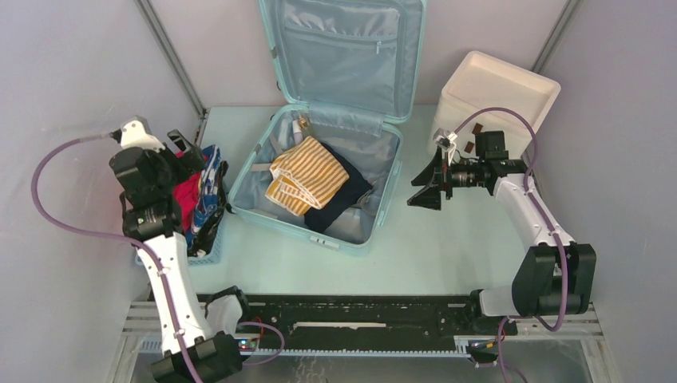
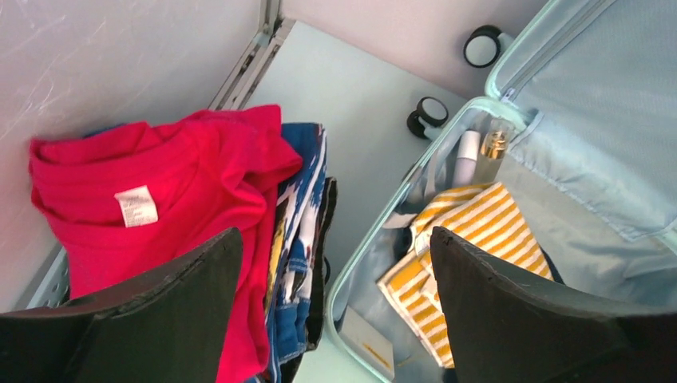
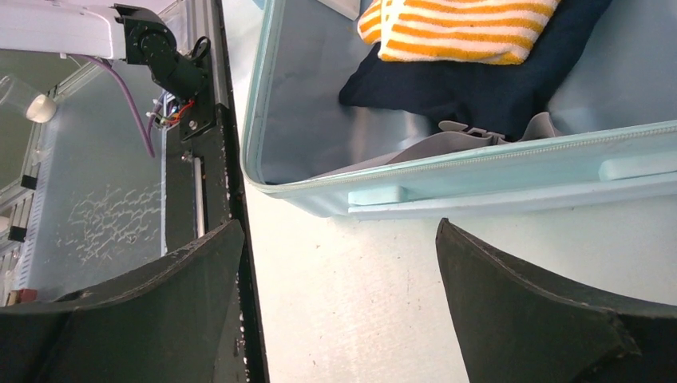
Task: Open, take out, and arrange the luggage
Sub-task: Place the clothes in the bin.
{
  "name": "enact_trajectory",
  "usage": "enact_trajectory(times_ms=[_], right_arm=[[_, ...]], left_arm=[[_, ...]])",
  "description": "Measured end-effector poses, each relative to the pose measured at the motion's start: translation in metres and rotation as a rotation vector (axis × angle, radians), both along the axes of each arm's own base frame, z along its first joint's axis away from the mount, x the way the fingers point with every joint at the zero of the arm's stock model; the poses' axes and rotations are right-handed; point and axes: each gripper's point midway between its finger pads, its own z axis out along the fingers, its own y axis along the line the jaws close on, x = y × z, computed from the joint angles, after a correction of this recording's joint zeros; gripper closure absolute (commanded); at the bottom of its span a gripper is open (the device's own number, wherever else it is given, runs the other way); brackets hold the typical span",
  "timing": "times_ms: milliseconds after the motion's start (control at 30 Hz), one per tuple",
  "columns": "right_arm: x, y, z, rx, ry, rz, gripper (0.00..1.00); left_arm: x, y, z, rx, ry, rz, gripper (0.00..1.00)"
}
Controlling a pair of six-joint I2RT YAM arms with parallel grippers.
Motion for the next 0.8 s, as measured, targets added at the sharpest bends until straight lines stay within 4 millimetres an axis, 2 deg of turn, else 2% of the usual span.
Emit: enact_trajectory(times_ms=[200, 300, 367, 500, 567, 800], right_arm=[[-0.002, 0.000, -0.002, -0.005, -0.002, 0.005, 0.00], [-0.003, 0.000, -0.002, -0.006, -0.003, 0.008, 0.00], [-0.004, 0.000, -0.003, -0.007, -0.002, 0.010, 0.00], [-0.005, 0.000, -0.003, -0.009, -0.006, 0.017, 0.00], [-0.006, 0.001, -0.003, -0.010, -0.007, 0.023, 0.00], [-0.007, 0.003, -0.003, -0.010, -0.007, 0.028, 0.00]], left_arm=[[-0.011, 0.007, -0.022, 0.000, 0.043, 0.060, 0.19], [-0.010, 0.015, -0.037, -0.003, 0.085, 0.100, 0.26], [-0.009, 0.022, -0.047, -0.007, 0.116, 0.128, 0.33], [-0.003, 0.036, -0.066, -0.009, 0.186, 0.177, 0.59], [0.000, 0.042, -0.077, -0.010, 0.226, 0.198, 0.66], [0.010, 0.054, -0.112, -0.034, 0.336, 0.225, 0.66]])
